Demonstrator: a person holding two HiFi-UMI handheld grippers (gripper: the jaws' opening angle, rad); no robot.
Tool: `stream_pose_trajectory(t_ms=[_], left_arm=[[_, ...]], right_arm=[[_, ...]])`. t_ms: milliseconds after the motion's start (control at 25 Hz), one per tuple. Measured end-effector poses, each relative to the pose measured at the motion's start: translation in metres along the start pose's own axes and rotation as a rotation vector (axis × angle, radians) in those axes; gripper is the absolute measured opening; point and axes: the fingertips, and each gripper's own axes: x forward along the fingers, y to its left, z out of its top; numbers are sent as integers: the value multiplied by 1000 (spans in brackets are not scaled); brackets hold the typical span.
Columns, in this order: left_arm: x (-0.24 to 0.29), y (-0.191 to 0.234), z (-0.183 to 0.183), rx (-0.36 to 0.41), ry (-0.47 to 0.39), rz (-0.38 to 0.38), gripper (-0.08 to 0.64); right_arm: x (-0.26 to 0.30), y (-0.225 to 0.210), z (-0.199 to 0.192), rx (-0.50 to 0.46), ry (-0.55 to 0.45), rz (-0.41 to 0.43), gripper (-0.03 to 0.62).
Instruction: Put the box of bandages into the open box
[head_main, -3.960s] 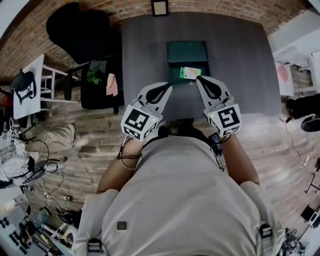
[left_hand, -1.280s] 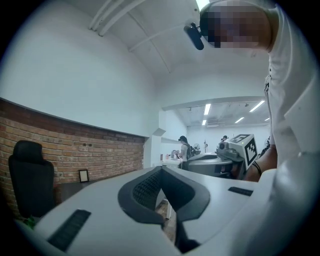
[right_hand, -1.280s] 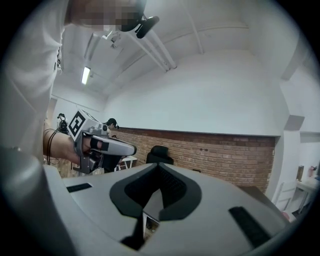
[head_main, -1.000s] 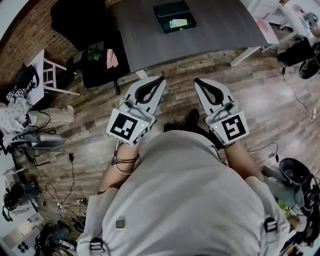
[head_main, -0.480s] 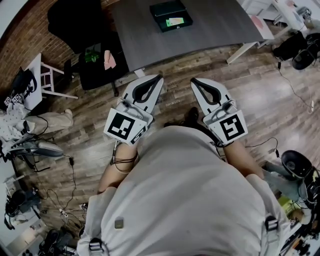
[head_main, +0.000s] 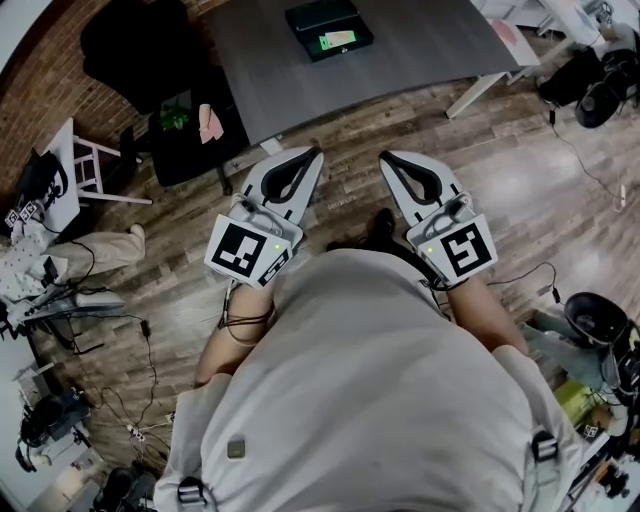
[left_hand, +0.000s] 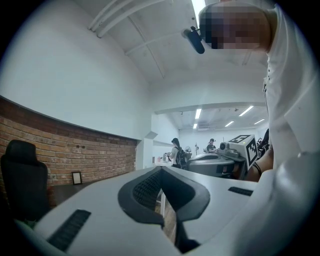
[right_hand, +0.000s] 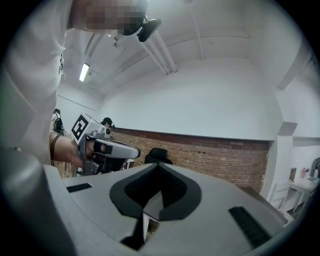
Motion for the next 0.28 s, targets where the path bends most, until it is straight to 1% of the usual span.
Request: stream_pose_trajectory(t_ms=[280], left_arm=[[12,-5,-3,-5,7,-22,15]], right_arm=[[-2,-8,-5,-5,6,-7,21]])
